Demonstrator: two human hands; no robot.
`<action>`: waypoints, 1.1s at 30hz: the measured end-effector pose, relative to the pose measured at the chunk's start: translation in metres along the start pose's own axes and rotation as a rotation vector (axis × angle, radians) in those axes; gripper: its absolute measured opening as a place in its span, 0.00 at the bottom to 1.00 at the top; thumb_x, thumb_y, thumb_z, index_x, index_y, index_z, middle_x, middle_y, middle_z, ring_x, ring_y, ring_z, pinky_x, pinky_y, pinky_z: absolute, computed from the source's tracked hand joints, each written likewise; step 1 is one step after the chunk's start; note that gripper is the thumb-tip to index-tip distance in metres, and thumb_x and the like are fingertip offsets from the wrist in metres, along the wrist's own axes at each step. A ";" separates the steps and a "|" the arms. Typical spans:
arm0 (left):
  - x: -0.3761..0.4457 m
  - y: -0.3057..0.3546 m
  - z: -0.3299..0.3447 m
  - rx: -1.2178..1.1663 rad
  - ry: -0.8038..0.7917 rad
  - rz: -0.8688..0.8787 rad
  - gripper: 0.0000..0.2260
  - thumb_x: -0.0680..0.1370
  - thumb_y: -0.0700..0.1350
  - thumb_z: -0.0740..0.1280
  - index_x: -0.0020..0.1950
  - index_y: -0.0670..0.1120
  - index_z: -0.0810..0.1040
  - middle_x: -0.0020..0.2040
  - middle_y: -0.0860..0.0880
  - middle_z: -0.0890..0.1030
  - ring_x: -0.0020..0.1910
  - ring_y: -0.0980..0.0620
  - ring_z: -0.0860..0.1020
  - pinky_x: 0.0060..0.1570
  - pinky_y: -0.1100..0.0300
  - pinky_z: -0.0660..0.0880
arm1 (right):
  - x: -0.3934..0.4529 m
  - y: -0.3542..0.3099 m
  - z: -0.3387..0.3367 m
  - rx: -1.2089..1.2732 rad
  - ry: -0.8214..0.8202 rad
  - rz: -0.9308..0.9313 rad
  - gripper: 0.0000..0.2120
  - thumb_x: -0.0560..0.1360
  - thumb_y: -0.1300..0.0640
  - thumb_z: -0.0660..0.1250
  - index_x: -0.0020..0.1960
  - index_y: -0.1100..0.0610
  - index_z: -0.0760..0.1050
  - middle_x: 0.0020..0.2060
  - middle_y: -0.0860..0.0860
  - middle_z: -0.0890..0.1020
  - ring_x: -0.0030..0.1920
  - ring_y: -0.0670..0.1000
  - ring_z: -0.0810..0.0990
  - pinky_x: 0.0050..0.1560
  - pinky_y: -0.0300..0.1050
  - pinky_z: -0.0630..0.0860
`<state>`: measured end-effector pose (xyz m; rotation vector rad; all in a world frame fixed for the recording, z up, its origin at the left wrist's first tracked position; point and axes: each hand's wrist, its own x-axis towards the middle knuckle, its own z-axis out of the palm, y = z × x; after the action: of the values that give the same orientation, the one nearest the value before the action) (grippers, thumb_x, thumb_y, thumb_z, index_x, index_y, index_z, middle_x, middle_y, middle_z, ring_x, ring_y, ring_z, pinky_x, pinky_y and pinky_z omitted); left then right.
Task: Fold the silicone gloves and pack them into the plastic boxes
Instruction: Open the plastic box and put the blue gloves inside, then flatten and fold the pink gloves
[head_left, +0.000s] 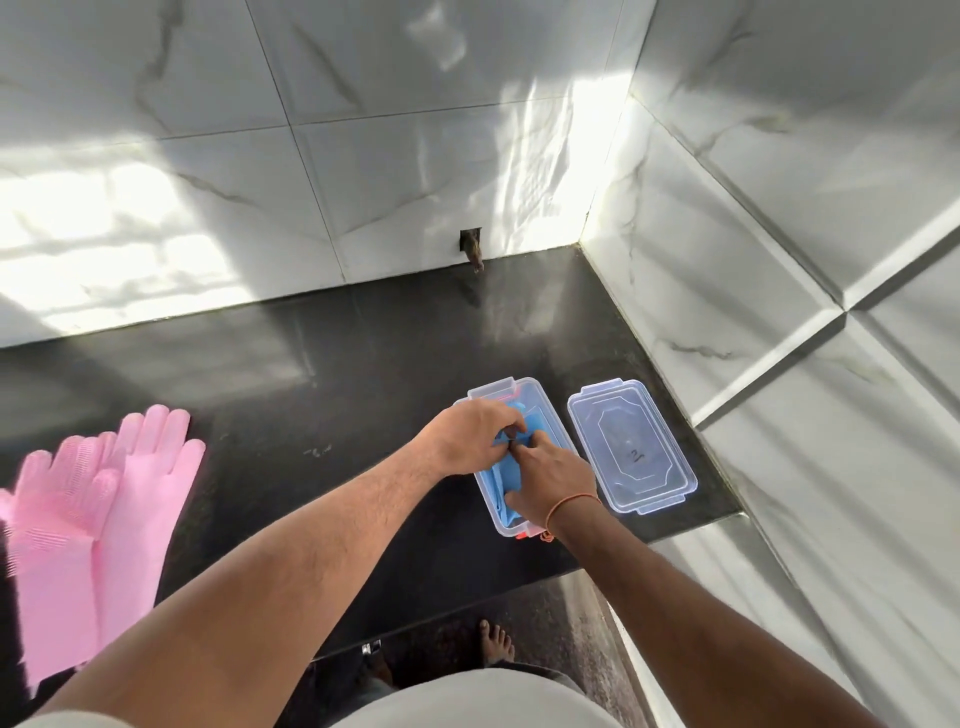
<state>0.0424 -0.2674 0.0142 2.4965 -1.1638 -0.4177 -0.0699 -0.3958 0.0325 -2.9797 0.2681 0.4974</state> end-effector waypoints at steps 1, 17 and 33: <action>-0.004 0.000 0.000 -0.003 0.028 0.056 0.11 0.82 0.46 0.70 0.63 0.52 0.86 0.60 0.54 0.88 0.60 0.51 0.84 0.66 0.53 0.79 | -0.001 0.003 0.001 0.005 0.011 0.005 0.31 0.79 0.40 0.72 0.78 0.46 0.70 0.70 0.49 0.76 0.59 0.58 0.85 0.64 0.55 0.82; -0.056 -0.018 -0.028 0.194 0.357 0.179 0.22 0.85 0.51 0.67 0.79 0.49 0.76 0.78 0.53 0.76 0.78 0.48 0.73 0.74 0.48 0.75 | -0.005 -0.022 -0.026 0.224 0.450 -0.079 0.30 0.84 0.45 0.66 0.83 0.54 0.66 0.76 0.51 0.75 0.75 0.56 0.73 0.67 0.56 0.80; -0.281 -0.155 -0.048 0.332 0.320 -0.417 0.26 0.85 0.54 0.63 0.85 0.56 0.67 0.84 0.56 0.70 0.83 0.47 0.69 0.80 0.35 0.60 | 0.009 -0.251 0.014 0.232 0.162 -0.464 0.34 0.86 0.44 0.60 0.87 0.49 0.51 0.84 0.45 0.61 0.81 0.55 0.61 0.69 0.54 0.79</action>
<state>-0.0074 0.0527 0.0226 2.9565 -0.6270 0.0879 -0.0176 -0.1494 0.0353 -2.7250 -0.3264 0.1584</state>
